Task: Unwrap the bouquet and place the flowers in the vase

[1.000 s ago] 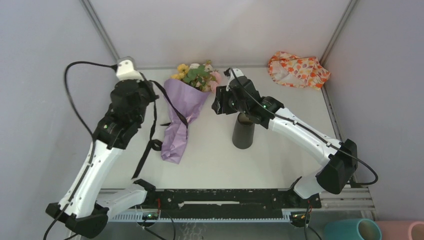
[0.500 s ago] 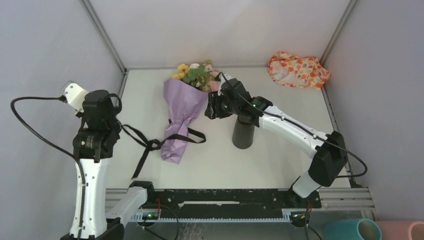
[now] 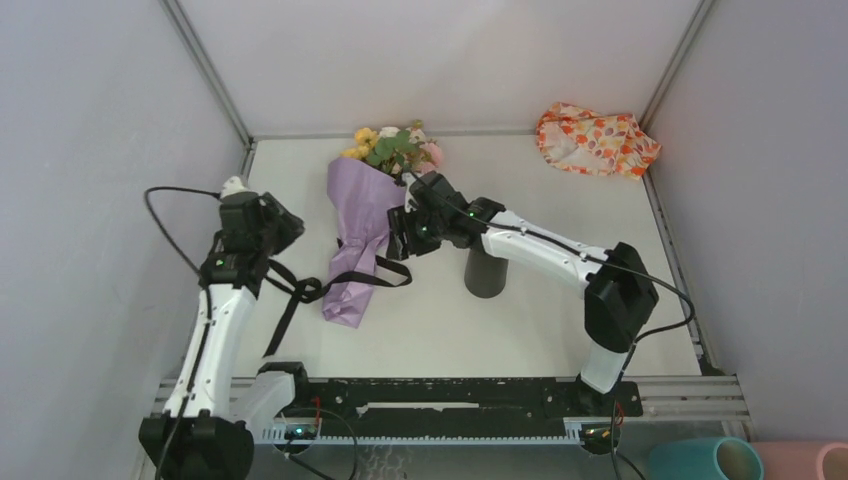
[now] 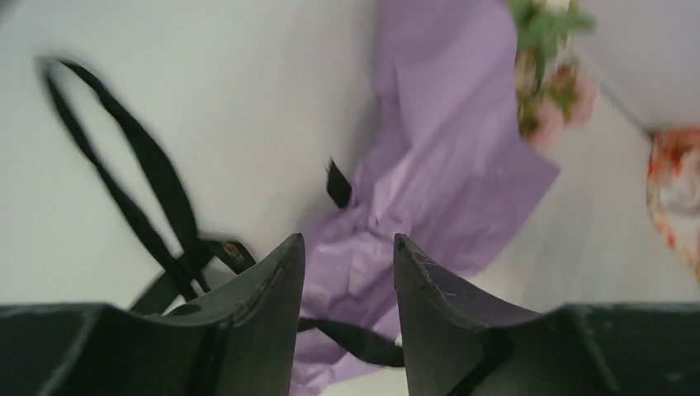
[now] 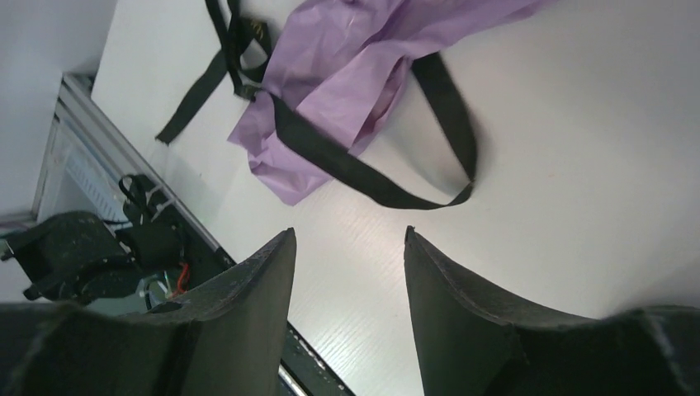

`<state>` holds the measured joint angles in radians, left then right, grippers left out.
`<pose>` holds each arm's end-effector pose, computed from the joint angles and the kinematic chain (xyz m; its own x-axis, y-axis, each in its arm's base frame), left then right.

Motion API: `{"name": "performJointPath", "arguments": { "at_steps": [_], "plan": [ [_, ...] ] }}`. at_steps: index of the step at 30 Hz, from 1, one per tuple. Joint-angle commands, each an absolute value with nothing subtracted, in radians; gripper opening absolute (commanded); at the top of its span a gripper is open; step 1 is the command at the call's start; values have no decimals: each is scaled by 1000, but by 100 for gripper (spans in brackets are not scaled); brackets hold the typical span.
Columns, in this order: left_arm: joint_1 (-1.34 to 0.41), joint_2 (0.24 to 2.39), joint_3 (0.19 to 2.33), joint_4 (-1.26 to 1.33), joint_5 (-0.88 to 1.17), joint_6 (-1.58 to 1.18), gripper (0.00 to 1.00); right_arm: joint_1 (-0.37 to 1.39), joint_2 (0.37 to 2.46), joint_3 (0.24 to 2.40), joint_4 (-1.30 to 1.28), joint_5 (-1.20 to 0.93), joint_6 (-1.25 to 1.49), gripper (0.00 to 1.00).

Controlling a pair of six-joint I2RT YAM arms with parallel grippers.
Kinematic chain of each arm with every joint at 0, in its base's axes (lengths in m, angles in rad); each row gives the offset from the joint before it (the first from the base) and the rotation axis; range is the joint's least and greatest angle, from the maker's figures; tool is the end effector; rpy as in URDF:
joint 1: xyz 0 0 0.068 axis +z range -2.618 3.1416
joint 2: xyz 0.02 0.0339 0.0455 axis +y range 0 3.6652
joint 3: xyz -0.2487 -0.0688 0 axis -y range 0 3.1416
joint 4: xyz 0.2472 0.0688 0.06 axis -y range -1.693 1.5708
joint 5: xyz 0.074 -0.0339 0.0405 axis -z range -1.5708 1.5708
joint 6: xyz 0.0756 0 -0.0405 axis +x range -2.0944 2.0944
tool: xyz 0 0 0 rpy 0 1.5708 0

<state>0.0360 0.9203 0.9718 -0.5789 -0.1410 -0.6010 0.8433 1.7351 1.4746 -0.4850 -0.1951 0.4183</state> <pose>0.2413 0.0193 0.3091 -0.3261 -0.5720 -0.7527 -0.4139 0.8022 -0.4303 0.2709 0.3263 0.2526 -0.7483 -0.2411 -0.6180 -0.5728 0.7047 0.4186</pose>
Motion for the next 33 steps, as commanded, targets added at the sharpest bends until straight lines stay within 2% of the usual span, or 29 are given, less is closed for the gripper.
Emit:
{"name": "performJointPath", "arguments": {
  "at_steps": [1,4,11,21,27,30,33],
  "plan": [
    [-57,967,871,-402,53,-619,49,903,1786,1497,-484,-265,436,60],
    [-114,1001,832,-381,12,-625,49,933,1820,1497,-479,-281,439,60],
    [-119,1013,812,-414,-95,-616,48,961,1934,1557,-492,-209,414,60],
    [-118,1001,823,-445,-118,-602,49,942,2089,1699,-510,-102,350,60],
    [-119,1003,824,-436,-106,-607,49,951,2129,1704,-510,-163,299,59],
    [-118,1015,821,-426,-94,-613,49,962,2132,1684,-502,-200,285,54],
    [-118,1030,818,-416,-79,-618,49,975,2127,1648,-487,-236,278,40]
  ]
}}
